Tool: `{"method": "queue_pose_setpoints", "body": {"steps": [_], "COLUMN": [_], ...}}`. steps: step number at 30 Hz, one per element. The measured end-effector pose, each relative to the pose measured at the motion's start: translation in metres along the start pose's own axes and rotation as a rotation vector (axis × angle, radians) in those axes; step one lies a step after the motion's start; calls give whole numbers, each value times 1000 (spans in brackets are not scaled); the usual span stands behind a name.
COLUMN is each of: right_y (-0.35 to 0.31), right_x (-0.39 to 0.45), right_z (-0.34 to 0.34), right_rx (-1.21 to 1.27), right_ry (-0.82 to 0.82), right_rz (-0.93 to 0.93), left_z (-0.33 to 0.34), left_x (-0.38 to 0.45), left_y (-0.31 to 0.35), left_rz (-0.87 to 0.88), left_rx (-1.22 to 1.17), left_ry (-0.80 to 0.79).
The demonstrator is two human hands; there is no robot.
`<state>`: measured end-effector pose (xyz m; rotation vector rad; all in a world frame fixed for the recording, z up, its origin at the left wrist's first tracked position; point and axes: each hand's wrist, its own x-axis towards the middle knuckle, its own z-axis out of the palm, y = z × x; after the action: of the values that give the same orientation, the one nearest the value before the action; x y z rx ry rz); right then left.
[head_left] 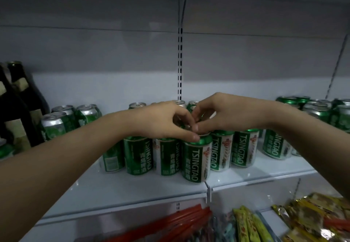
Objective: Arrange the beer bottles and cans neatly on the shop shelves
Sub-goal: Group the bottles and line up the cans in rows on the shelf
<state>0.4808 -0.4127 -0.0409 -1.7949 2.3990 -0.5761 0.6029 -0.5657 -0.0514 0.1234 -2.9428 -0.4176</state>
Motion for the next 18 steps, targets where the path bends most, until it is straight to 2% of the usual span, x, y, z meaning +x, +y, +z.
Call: {"method": "queue_pose_setpoints", "body": {"steps": [3, 5, 13, 15, 18], "right_y": [1, 4, 41, 54, 73], "right_x": [-4, -7, -35, -43, -50], "right_z": [-2, -5, -31, -31, -13], "right_rx": [-44, -11, 124, 163, 192], "right_ry": [-43, -12, 425, 480, 481], "right_rz": [-4, -10, 136, 196, 285], "left_z": [3, 3, 4, 8, 21], "left_x": [0, 0, 0, -2, 4], "left_y": [-2, -4, -6, 1, 9], "left_rz": [-3, 13, 32, 3, 3], "left_rx": [35, 64, 112, 113, 285], "left_ry": [-11, -6, -33, -54, 71]}}
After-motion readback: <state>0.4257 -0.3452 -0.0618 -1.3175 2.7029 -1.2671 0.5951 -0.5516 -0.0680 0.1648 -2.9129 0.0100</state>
